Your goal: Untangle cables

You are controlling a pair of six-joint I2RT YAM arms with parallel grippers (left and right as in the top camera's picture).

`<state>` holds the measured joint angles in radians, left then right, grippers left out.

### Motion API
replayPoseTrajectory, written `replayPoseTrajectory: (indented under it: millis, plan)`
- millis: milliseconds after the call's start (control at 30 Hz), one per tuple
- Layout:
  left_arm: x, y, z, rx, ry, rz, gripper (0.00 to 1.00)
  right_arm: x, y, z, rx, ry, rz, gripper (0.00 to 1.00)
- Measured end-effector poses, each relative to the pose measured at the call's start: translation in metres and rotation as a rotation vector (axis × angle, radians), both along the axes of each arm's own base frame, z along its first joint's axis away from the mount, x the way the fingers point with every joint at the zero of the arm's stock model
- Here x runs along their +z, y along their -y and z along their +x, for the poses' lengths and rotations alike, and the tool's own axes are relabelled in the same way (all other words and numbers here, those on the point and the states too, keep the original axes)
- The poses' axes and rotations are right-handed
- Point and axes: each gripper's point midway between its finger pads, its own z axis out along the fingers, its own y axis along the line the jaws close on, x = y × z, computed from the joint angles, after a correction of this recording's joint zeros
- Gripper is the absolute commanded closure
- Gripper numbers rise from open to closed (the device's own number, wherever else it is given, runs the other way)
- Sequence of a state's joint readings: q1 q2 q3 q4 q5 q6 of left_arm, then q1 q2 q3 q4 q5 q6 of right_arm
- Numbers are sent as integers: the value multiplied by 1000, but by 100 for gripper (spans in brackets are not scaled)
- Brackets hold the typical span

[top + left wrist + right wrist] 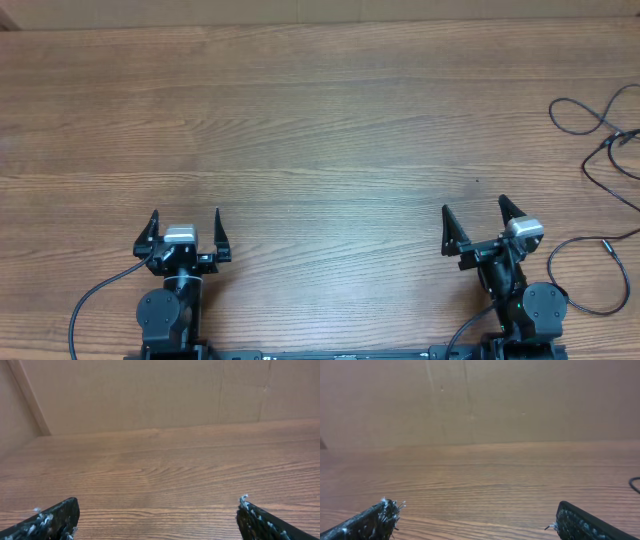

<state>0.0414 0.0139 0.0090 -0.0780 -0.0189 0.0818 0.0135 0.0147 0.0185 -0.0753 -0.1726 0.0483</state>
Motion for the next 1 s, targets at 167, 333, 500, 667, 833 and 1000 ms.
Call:
replayPoseTrajectory:
  millis: [167,333,500,667,833,1000]
  plan:
    - [0,0,0,0,0,0,0,0,4,1,-24,0,0,0]
    - [0,0,0,0,0,0,0,0,9,1,-44,0,0,0]
    - [0,0,0,0,0,0,0,0,9,1,-45,0,0,0]
    - [0,0,0,0,0,0,0,0,9,1,-45,0,0,0]
    - [0,0,0,0,0,0,0,0,9,1,-45,0,0,0]
    - [0,0,0,0,0,0,0,0,9,1,-45,0,0,0]
